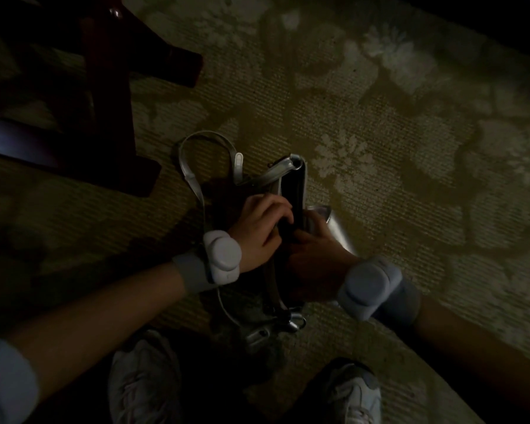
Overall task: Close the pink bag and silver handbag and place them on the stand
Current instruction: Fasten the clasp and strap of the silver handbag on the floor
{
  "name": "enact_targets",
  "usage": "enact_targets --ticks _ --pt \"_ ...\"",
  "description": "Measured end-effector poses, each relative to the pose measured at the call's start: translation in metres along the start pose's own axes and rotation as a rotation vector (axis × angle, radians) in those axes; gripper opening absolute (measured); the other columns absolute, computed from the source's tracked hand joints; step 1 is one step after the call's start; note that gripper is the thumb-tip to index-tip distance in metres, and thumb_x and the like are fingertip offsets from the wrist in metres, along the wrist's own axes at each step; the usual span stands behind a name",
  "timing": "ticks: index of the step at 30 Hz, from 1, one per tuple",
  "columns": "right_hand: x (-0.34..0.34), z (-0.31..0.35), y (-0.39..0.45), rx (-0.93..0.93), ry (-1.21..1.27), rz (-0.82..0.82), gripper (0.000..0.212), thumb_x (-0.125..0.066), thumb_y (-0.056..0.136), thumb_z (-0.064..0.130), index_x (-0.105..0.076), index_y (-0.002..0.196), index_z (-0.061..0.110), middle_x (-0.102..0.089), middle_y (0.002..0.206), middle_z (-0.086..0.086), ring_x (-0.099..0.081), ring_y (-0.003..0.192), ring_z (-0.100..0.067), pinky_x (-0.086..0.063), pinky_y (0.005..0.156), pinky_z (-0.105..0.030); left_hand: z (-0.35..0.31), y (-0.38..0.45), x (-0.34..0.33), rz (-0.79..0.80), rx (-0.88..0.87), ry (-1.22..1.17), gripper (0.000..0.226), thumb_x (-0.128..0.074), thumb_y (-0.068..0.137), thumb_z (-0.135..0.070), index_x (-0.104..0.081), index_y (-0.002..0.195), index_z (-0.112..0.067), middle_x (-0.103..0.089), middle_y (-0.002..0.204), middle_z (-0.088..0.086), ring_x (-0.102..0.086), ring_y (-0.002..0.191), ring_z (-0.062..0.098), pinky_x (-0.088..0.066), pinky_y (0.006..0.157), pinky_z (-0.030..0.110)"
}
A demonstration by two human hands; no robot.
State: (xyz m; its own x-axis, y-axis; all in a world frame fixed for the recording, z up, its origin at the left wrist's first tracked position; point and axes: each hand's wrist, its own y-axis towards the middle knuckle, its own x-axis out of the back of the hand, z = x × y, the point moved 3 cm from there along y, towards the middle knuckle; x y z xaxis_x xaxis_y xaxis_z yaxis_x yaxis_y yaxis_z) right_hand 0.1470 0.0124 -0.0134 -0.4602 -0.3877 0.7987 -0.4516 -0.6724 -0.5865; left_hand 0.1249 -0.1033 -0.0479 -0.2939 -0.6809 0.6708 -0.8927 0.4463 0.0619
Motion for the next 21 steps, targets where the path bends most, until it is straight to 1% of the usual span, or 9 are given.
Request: enact_targets --ticks 2,3,5,7,9,12,15,18,21 --pt "0.006 -0.001 0.0 -0.04 -0.03 0.038 0.033 -0.053 0.082 0.043 -0.068 0.103 0.023 -0.064 0.115 0.004 -0.04 0.127 -0.027 -0.003 0.109 -0.063 -0.001 -0.001 0.0 -0.01 -0.011 0.005 0.024 -0.035 0.074 -0.02 -0.039 0.096 -0.028 -0.033 0.116 -0.01 -0.03 0.109 0.017 -0.028 0.089 0.031" --pt "0.007 -0.001 0.001 -0.043 -0.047 0.041 0.034 -0.053 0.084 0.043 -0.066 0.108 0.023 -0.061 0.121 0.004 -0.035 0.131 -0.026 0.0 0.11 -0.061 -0.001 -0.002 0.0 -0.017 -0.015 0.004 0.023 -0.035 0.074 -0.02 -0.039 0.096 -0.028 -0.034 0.116 -0.01 -0.03 0.108 0.017 -0.028 0.089 0.031" --pt "0.011 0.006 -0.002 -0.044 -0.096 0.033 0.029 -0.066 0.071 0.046 -0.072 0.09 0.025 -0.069 0.102 0.007 -0.051 0.119 -0.024 -0.017 0.107 -0.065 0.0 -0.003 0.0 -0.021 -0.012 0.008 0.021 -0.035 0.076 -0.02 -0.04 0.095 -0.028 -0.034 0.116 -0.011 -0.031 0.108 0.017 -0.029 0.09 0.031" --pt "0.008 0.007 -0.003 -0.048 -0.17 -0.066 0.024 -0.078 0.047 0.05 -0.071 0.06 0.03 -0.07 0.068 0.014 -0.068 0.087 -0.019 -0.042 0.09 -0.064 0.001 -0.003 0.001 -0.015 -0.009 0.018 0.019 -0.035 0.077 -0.021 -0.04 0.095 -0.028 -0.035 0.117 -0.011 -0.032 0.108 0.017 -0.029 0.091 0.03" --pt "0.0 0.003 0.0 -0.055 -0.157 -0.149 0.022 -0.076 0.044 0.049 -0.071 0.055 0.03 -0.068 0.061 0.014 -0.07 0.078 -0.018 -0.046 0.085 -0.062 0.0 -0.004 0.002 -0.007 -0.005 0.031 0.019 -0.037 0.078 -0.022 -0.041 0.095 -0.028 -0.043 0.121 -0.006 -0.034 0.109 0.018 -0.029 0.09 0.03" --pt "0.0 0.002 0.0 -0.027 -0.106 -0.197 0.032 -0.048 0.062 0.046 -0.072 0.061 0.026 -0.07 0.065 0.01 -0.07 0.078 -0.023 -0.033 0.097 -0.059 0.001 -0.006 0.002 0.007 0.003 0.066 0.018 -0.04 0.079 -0.021 -0.043 0.096 -0.027 -0.054 0.121 0.007 -0.043 0.109 0.027 -0.029 0.09 0.029" --pt "0.008 0.001 0.0 -0.018 -0.004 -0.143 0.066 -0.017 0.064 0.048 -0.074 0.086 0.022 -0.073 0.092 0.004 -0.059 0.109 -0.028 -0.006 0.104 -0.057 0.001 -0.006 0.001 0.022 0.006 0.09 0.017 -0.041 0.08 -0.022 -0.045 0.096 -0.026 -0.053 0.122 0.004 -0.046 0.109 0.03 -0.028 0.09 0.027" --pt "0.012 0.003 -0.002 0.009 0.03 -0.167 0.076 -0.01 0.065 0.052 -0.07 0.096 0.018 -0.071 0.103 -0.001 -0.053 0.117 -0.029 0.006 0.101 -0.046 0.001 -0.006 0.002 0.031 0.015 0.1 0.021 -0.041 0.08 -0.022 -0.052 0.097 -0.02 -0.055 0.122 0.007 -0.047 0.109 0.032 -0.029 0.09 0.029" --pt "0.008 0.003 0.0 0.011 -0.001 -0.172 0.075 -0.011 0.066 0.054 -0.069 0.099 0.02 -0.07 0.105 0.001 -0.055 0.116 -0.027 0.007 0.101 -0.046 0.002 -0.007 0.004 0.03 0.011 0.106 0.021 -0.041 0.081 -0.022 -0.054 0.097 -0.018 -0.056 0.122 0.009 -0.046 0.108 0.032 -0.029 0.089 0.03"
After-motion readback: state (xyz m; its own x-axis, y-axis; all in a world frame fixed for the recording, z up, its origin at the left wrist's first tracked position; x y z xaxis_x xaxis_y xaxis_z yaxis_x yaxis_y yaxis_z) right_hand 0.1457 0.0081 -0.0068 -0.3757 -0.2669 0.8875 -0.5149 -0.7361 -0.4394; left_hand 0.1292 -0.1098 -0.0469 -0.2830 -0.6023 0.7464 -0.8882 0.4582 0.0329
